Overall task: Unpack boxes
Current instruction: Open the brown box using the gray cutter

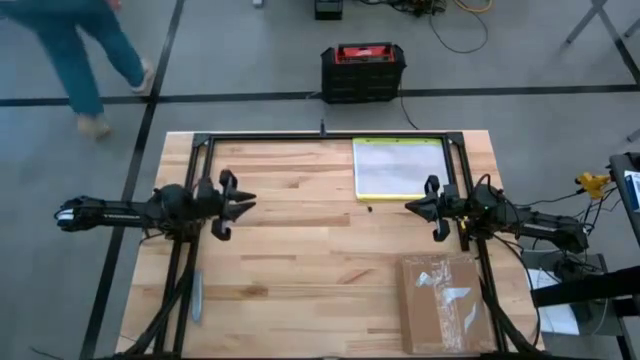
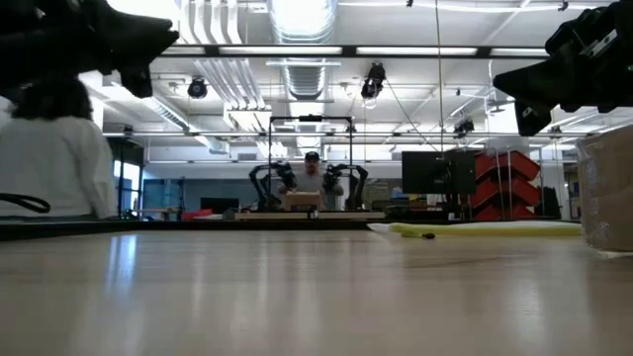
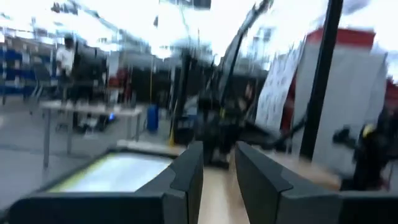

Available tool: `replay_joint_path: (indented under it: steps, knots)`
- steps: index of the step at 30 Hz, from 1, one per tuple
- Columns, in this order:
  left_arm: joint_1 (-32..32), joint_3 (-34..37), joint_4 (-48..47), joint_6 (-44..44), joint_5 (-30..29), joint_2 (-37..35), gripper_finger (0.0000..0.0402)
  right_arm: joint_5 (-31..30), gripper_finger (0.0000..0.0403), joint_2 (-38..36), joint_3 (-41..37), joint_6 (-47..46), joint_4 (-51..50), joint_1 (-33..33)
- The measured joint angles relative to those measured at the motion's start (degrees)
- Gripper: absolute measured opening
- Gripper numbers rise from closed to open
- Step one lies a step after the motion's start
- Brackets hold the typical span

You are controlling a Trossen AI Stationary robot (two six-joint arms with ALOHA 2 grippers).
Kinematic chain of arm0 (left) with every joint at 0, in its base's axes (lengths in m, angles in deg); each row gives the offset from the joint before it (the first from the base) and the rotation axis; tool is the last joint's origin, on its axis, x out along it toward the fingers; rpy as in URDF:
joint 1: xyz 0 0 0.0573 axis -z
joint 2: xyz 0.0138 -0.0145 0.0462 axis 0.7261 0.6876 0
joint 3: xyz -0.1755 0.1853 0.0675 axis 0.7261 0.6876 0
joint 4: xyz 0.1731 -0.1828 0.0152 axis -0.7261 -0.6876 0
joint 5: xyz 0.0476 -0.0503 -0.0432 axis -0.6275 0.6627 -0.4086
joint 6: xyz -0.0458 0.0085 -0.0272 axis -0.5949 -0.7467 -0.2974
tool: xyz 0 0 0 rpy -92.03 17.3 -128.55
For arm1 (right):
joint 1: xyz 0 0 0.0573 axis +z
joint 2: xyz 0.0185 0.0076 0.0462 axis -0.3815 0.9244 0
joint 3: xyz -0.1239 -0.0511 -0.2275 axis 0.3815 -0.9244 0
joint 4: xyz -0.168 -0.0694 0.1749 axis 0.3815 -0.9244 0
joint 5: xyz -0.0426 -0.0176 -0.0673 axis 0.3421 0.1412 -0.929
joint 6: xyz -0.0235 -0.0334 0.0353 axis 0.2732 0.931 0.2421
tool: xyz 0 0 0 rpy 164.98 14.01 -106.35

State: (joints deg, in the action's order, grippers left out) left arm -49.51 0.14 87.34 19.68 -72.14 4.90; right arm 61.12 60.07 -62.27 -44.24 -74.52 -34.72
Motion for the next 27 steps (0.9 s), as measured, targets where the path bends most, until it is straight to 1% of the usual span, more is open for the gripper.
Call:
replay_joint_path:
  steps: [1,3,5,7,9,11,17,20,23,26,27]
  knots:
    - [-0.06,0.00,0.74,1.04,-1.25,-0.01,0.0078,-0.01,0.0000,0.00,0.00,-0.01,-0.01,-0.02]
    - [-0.10,0.00,1.80,2.23,-6.25,0.04,0.0078,0.00,0.0000,-0.02,0.01,0.00,-0.01,-0.01]
    - [-0.12,0.00,1.82,0.15,-10.08,0.32,0.0078,-0.01,0.0000,0.00,0.01,0.00,-0.01,-0.02]
    - [-0.11,-0.73,-0.27,-0.36,-10.31,0.99,0.0078,-0.01,0.0000,0.00,0.01,0.00,-0.03,0.00]
    - [0.01,-3.65,-4.79,-0.38,-8.91,2.26,0.0078,-0.01,0.0000,0.00,0.01,0.00,-0.01,0.00]
    - [0.03,-8.47,-12.78,-0.58,-7.26,3.97,0.0078,-0.01,0.0000,-0.01,0.01,-0.01,-0.01,-0.01]
    - [0.07,-27.79,-46.26,-6.63,-7.34,12.57,0.0078,-0.01,0.0000,0.00,0.01,-0.01,-0.02,-0.02]
    - [0.14,-34.61,-58.92,-9.42,-7.00,17.16,0.0073,0.01,0.0000,0.00,0.01,0.00,-0.01,0.00]
    - [0.14,-38.62,-67.24,-10.02,-3.67,21.03,0.0050,-0.01,0.0000,0.00,0.01,-0.02,0.01,-0.02]
    - [0.16,-40.76,-71.51,-10.67,1.45,23.92,0.0012,-0.01,0.0000,0.00,-0.01,0.00,-0.01,0.00]
    - [0.19,-41.27,-72.63,-11.32,3.10,24.67,0.0006,-0.01,0.0000,0.00,-0.01,-0.01,-0.01,-0.01]
